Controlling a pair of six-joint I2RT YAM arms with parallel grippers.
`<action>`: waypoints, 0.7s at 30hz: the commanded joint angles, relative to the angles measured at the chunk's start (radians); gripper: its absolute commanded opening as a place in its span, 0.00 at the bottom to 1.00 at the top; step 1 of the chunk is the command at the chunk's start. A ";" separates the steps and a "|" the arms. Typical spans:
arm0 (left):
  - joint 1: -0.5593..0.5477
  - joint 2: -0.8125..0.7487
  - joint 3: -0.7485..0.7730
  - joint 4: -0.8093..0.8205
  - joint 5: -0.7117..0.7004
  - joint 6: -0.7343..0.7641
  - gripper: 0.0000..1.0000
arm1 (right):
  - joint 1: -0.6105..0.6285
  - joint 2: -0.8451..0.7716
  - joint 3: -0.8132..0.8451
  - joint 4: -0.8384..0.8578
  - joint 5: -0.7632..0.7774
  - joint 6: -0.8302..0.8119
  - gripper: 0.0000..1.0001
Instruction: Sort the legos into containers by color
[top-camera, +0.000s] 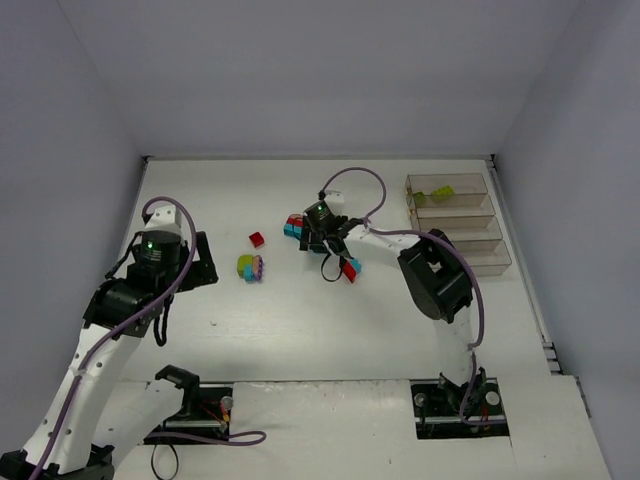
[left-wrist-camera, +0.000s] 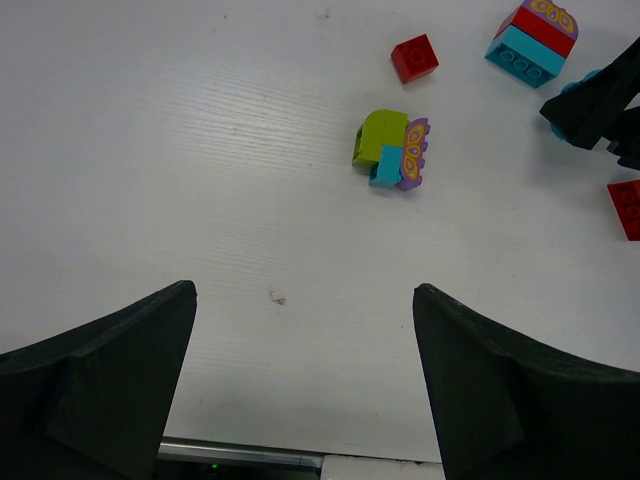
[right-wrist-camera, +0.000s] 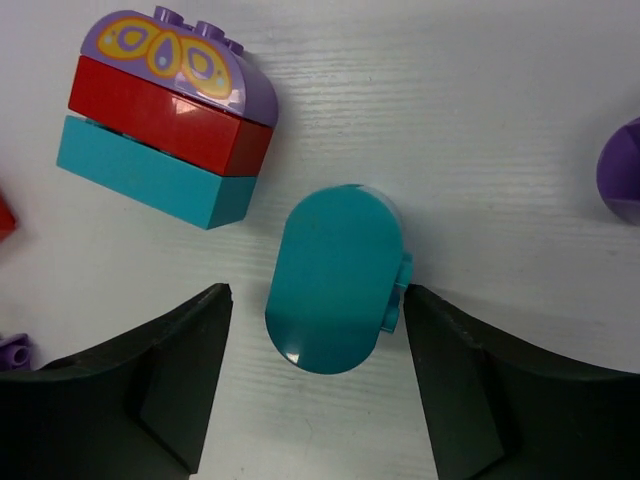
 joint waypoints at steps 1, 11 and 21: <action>-0.002 -0.007 0.009 -0.004 -0.004 -0.004 0.83 | 0.000 0.000 0.059 0.002 0.083 0.059 0.63; -0.004 0.000 0.003 0.009 0.006 -0.003 0.83 | -0.005 -0.070 0.033 -0.006 0.221 0.054 0.04; -0.004 0.022 -0.017 0.055 0.016 -0.006 0.83 | -0.226 -0.334 -0.092 -0.034 0.318 0.124 0.00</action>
